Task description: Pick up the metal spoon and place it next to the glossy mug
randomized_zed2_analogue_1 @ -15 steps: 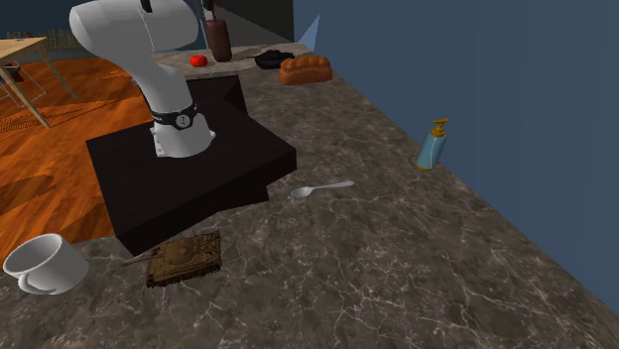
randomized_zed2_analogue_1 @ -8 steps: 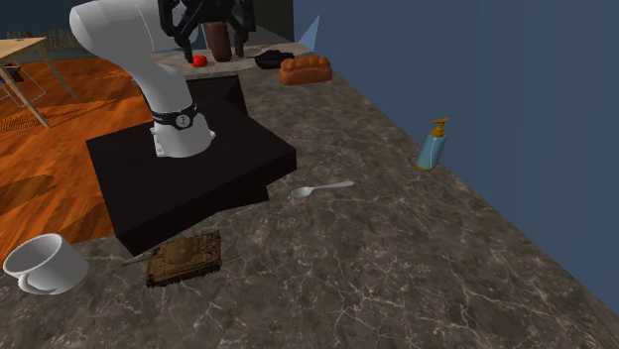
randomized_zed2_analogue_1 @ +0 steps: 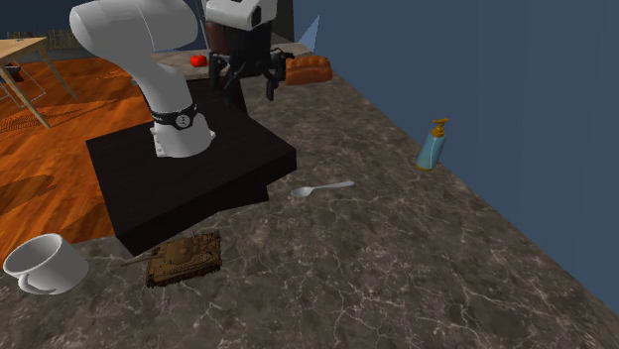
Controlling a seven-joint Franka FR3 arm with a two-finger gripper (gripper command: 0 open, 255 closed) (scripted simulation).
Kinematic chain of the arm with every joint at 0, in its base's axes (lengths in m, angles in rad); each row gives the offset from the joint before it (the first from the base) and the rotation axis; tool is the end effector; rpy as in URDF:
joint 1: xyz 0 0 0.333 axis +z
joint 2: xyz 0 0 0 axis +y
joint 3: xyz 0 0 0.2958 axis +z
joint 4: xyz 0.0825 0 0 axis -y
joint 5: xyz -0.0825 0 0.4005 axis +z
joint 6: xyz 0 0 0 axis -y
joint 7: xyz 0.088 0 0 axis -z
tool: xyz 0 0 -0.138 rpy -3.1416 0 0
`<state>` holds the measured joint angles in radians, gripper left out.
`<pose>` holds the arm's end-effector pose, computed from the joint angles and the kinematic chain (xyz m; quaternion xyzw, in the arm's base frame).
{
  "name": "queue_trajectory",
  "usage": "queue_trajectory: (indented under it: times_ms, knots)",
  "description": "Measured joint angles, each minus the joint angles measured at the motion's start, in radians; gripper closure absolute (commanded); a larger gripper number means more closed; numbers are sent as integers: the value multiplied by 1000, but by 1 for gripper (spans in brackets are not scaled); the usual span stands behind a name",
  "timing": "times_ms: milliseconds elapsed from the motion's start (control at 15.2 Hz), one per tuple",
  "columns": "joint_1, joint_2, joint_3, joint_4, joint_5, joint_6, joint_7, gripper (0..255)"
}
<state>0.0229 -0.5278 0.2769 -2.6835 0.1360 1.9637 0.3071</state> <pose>0.3468 0.1048 0.3185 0.9929 -0.0611 -0.0948 0.0371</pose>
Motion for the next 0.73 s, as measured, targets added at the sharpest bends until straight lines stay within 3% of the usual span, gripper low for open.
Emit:
queue_trajectory:
  times_ms: [462,726]
  knots:
    - [-8,288,98,-7,-1,270,145,0]
    - [-19,476,131,35,-59,398,249,0]
